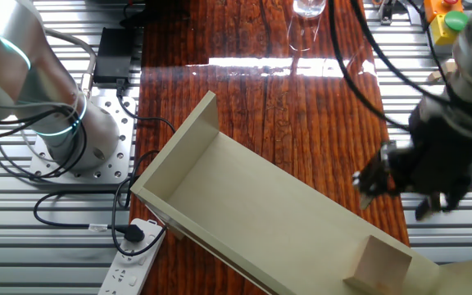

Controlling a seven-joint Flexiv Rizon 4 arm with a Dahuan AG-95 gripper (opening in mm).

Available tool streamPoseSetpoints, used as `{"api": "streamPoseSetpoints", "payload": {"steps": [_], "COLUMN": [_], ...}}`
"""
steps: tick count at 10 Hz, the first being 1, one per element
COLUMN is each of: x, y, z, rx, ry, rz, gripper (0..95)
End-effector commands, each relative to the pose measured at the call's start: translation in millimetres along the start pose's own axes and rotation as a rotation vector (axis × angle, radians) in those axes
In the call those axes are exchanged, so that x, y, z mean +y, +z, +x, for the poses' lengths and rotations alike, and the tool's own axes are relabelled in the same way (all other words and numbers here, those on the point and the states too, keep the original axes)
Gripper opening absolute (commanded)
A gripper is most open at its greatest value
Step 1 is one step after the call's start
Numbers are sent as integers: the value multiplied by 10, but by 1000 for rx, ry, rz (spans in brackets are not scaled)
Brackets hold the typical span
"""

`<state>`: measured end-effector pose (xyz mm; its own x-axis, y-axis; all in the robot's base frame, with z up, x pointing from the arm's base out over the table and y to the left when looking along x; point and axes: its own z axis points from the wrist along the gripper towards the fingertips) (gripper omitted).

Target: Take the object down from the shelf

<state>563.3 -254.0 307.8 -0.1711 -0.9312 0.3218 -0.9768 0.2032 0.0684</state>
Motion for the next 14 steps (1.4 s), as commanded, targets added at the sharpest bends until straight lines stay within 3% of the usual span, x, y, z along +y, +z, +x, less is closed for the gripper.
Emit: {"api": "streamPoseSetpoints", "payload": {"steps": [1,4,6,8,9,10,12,14], "x": [12,11,-8,-15,-15,-15,-15,-15], "y": [17,46,37,29,29,29,29,29], "z": [77,84,69,62,62,62,62,62], "rx": [-1,19,7,31,36,31,28,23], "ry": [0,30,21,17,124,217,361,432], "rz": [-3,2,1,-1,-41,-60,-71,-75], "gripper": [760,760,760,760,760,760,760,760]}}
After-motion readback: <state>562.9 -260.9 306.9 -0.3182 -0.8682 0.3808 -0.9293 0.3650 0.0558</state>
